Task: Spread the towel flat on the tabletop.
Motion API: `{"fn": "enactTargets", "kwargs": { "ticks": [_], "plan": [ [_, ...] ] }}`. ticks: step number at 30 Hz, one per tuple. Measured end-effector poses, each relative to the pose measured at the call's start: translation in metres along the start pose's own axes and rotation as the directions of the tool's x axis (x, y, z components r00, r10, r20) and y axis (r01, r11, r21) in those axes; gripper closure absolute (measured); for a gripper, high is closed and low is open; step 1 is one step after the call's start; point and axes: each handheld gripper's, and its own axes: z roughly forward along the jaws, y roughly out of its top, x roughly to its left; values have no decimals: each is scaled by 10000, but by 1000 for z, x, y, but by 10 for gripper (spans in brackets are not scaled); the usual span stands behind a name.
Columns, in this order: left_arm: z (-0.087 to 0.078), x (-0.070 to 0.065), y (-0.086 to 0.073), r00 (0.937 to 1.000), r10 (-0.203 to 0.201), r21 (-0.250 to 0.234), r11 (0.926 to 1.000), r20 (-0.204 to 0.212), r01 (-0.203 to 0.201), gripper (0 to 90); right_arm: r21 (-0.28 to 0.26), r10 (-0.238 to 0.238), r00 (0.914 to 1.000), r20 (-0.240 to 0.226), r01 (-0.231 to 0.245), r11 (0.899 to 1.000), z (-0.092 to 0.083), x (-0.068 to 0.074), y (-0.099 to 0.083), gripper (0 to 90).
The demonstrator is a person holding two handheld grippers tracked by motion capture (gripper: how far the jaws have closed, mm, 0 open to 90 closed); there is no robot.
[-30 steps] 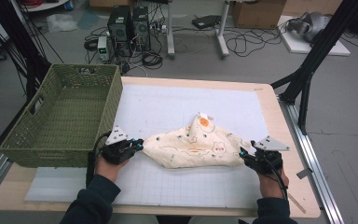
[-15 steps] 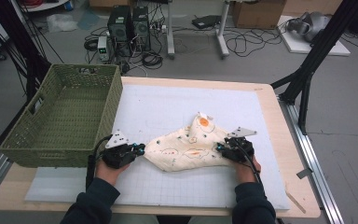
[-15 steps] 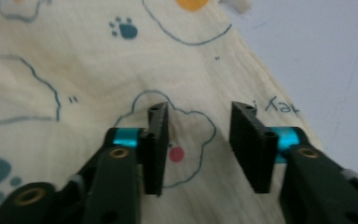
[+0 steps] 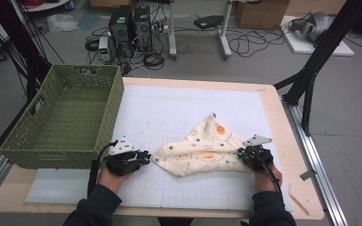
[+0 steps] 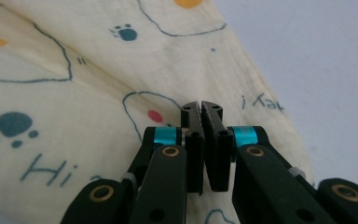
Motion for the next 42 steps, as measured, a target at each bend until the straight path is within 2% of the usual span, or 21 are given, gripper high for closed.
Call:
{"fn": "enactTargets", "kwargs": {
  "ticks": [2, 6, 10, 13, 16, 19, 21, 22, 23, 25, 27, 30, 33, 35, 39, 40, 42],
  "plan": [
    [0, 4, 4, 9993, -363, -204, 9991, -113, 361, 543, -286, 102, 9999, -56, -103, 9995, -7, -2, -4, 794],
    [5, 13, 16, 9987, -504, -495, 9975, -84, 499, 459, -1081, 216, 9997, 93, -205, 9939, -18, -5, -7, 684],
    [13, 23, 33, 9989, -445, -823, 9957, -152, 431, 444, -1534, 300, 9991, 283, -254, 9878, -25, -6, -7, 602],
    [24, 26, 48, 9992, -352, -820, 9961, -166, 337, 431, -1701, 369, 9985, 415, -294, 9850, -28, -6, -6, 553],
    [39, 25, 62, 9998, -181, -929, 9955, -126, 168, 425, -1869, 436, 9983, 385, -357, 9817, -31, -7, -7, 509],
    [58, 19, 75, 10000, -49, -852, 9964, 47, 53, 421, -2127, 714, 9965, 430, -607, 9752, -35, -11, -8, 465],
    [69, 16, 81, 9998, -108, -931, 9956, 174, 123, 419, -2245, 934, 9944, 490, -801, 9712, -38, -13, -8, 444],
    [77, 14, 85, 9989, -271, -994, 9946, 382, 307, 419, -2299, 1022, 9934, 522, -877, 9693, -38, -13, -8, 439],
    [82, 13, 89, 9986, -274, -913, 9953, 453, 314, 419, -2329, 1094, 9927, 504, -948, 9679, -39, -15, -9, 434],
    [97, 7, 97, 9992, 71, -569, 9984, 405, -48, 418, -2358, 1154, 9921, 493, -1007, 9666, -40, -16, -10, 429],
    [112, 4, 104, 9983, 232, -263, 9994, 535, -218, 418, -2358, 1219, 9914, 473, -1075, 9658, -40, -18, -11, 420],
    [135, 1, 110, 9971, 64, 61, 10000, 758, -69, 418, -2372, 1357, 9899, 401, -1225, 9637, -40, -20, -12, 410],
    [157, -1, 109, 9977, 63, 789, 9968, 681, -117, 416, -2373, 1549, 9873, 358, -1422, 9610, -40, -22, -14, 394],
    [169, -4, 108, 9974, 221, 1260, 9916, 686, -307, 415, -2425, 1550, 9872, 386, -1412, 9598, -41, -24, -15, 385],
    [187, -16, 107, 9948, 765, 1759, 9805, 667, -872, 417, -2493, 1705, 9849, 300, -1579, 9555, -41, -26, -17, 378],
    [190, -19, 106, 9924, 999, 1902, 9753, 722, -1120, 428, -2501, 1723, 9847, 267, -1603, 9549, -41, -26, -17, 378],
    [193, -26, 105, 9838, 1709, 2007, 9633, 537, -1783, 449, -2489, 1730, 9846, 239, -1618, 9549, -40, -25, -17, 377]
  ]
}}
